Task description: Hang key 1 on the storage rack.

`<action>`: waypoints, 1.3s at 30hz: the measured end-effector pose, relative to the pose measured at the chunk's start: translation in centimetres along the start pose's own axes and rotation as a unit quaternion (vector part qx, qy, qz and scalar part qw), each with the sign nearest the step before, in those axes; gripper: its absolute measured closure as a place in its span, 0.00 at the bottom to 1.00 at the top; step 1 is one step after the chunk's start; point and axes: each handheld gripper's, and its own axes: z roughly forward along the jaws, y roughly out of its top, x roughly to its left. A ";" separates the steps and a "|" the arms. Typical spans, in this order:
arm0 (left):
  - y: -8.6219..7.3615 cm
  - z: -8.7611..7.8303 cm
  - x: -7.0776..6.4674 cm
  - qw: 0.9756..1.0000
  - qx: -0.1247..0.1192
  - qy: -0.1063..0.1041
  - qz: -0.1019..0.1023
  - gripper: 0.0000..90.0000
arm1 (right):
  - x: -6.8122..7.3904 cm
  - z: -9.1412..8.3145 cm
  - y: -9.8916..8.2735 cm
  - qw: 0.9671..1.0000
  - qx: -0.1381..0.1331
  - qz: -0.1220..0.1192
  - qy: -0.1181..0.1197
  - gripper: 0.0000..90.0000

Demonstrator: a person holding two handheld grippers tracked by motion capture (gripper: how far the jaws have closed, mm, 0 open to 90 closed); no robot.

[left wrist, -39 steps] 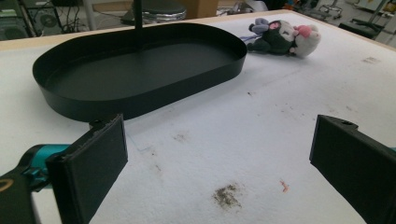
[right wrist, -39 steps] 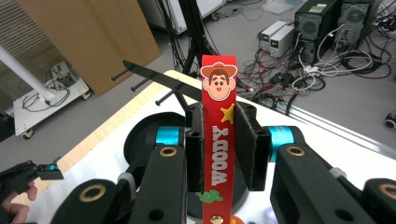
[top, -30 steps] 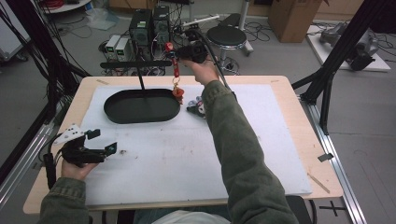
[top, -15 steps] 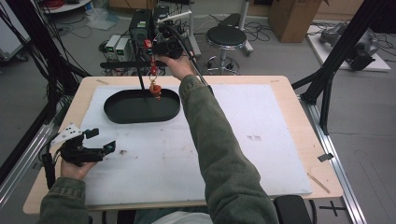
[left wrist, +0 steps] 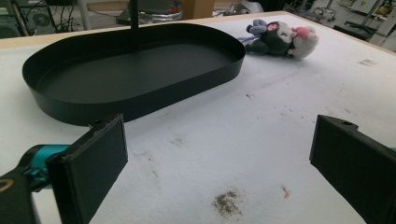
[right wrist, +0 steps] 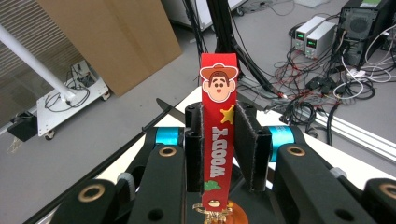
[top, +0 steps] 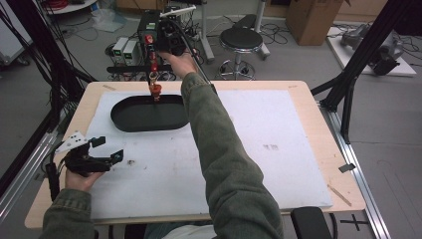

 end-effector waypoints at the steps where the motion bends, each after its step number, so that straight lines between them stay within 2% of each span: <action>1: 0.0 0.0 -0.1 1.000 -0.001 0.000 0.000 0.05 | 0.0 0.1 0.0 1.000 -0.001 -0.002 0.000 0.83; 4: 0.1 0.0 -0.2 1.000 0.003 -0.001 0.004 0.05 | 0.0 0.4 0.1 1.000 -0.005 -0.003 -0.002 0.83; 12: 0.0 -0.1 -0.1 1.000 0.003 0.001 0.005 0.05 | -0.6 1.4 0.1 1.000 0.003 0.003 -0.025 0.83; 17: 0.0 0.0 -0.1 1.000 0.004 -0.002 0.003 0.05 | -1.3 2.3 -0.2 0.999 -0.007 0.011 -0.033 0.83; 20: 0.0 0.0 0.0 1.000 0.003 -0.007 0.003 0.05 | -1.5 2.6 -0.3 0.999 -0.024 0.005 -0.034 0.82; 21: 0.0 -0.1 0.0 1.000 0.002 -0.007 0.002 0.05 | -1.5 2.7 -0.3 0.999 -0.024 0.006 -0.030 0.79; 23: 0.0 -0.1 0.1 1.000 0.002 -0.008 0.001 0.05 | -1.6 2.9 -0.4 1.000 -0.017 0.009 -0.008 0.51; 24: 0.0 -0.1 0.1 1.000 0.002 -0.007 0.000 0.05 | -1.8 2.9 -0.5 1.000 -0.009 0.010 0.017 0.40; 25: 0.0 -0.1 0.1 1.000 0.003 -0.007 0.001 0.05 | -1.9 2.8 -0.7 0.999 -0.004 0.011 0.032 0.30; 28: 0.0 -0.1 0.0 1.000 0.003 -0.005 0.004 0.05 | -2.0 2.6 -1.3 0.999 0.006 0.003 0.032 0.12; 29: 0.0 -0.1 0.0 1.000 0.002 -0.004 0.003 0.05 | -2.0 2.4 -1.5 1.000 0.007 0.003 0.027 0.12; 33: 0.0 -0.1 0.0 1.000 0.005 -0.004 0.008 0.05 | -2.4 1.7 -2.4 0.999 0.028 -0.002 0.033 0.10; 35: 0.0 -0.1 -0.1 1.000 0.005 -0.004 0.007 0.05 | -2.6 1.3 -2.9 0.999 0.025 -0.007 0.021 0.01; 36: 0.0 -0.2 -0.1 1.000 0.006 -0.003 0.008 0.05 | -2.8 0.9 -3.1 1.000 0.023 -0.008 0.010 0.01; 39: 0.0 -0.3 -0.1 1.000 0.003 0.000 0.007 0.05 | -3.5 -0.1 -3.7 1.000 0.016 -0.003 0.006 0.01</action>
